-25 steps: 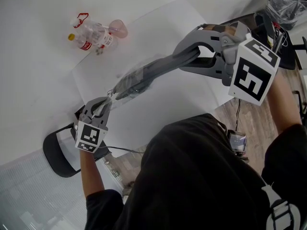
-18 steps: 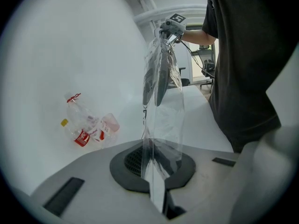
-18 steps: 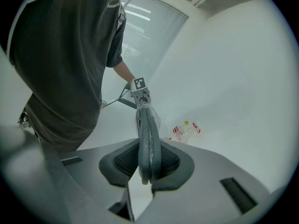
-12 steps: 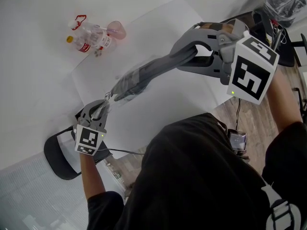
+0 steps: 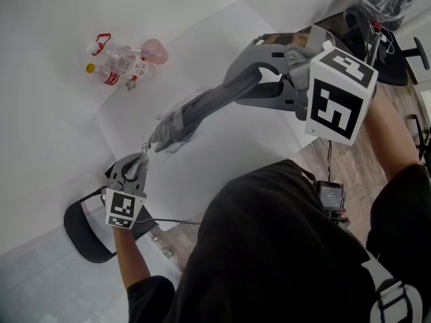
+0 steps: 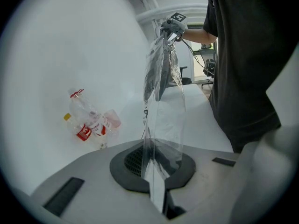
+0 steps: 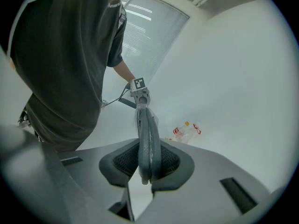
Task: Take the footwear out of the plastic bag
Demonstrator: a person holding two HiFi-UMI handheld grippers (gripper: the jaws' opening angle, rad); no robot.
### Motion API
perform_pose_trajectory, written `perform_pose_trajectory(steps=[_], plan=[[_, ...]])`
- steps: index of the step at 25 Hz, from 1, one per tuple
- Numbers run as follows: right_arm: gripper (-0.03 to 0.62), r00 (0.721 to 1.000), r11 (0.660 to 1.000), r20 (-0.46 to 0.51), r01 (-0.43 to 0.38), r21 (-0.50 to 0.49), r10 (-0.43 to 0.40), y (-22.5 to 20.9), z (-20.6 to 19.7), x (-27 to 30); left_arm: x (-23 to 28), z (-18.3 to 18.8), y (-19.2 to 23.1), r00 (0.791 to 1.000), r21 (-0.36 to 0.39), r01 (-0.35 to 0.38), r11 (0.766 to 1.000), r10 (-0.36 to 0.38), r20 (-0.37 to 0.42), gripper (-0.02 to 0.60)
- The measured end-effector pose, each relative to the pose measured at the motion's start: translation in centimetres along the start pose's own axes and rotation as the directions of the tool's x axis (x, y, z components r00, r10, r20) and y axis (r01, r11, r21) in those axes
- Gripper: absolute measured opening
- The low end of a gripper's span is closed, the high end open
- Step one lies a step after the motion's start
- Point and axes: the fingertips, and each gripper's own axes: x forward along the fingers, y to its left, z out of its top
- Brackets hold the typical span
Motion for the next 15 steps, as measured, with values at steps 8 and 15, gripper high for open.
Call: perform_pose_trajectory(steps=[8,15], plan=[[0.078,1.0,1.0,0.002,-0.003,-0.01,0.003,0.0,0.1,-0.1,-0.1,-0.7,-0.2,1.0,-0.018,-0.008,1.0,0.008,-0.005,0.023],[0.078,1.0,1.0,-0.016,0.006,-0.005,-0.006,-0.1,-0.2,0.0,0.2,-2.4,-0.4,1.0,-0.051,-0.003,0.999,0.002,-0.02,0.023]])
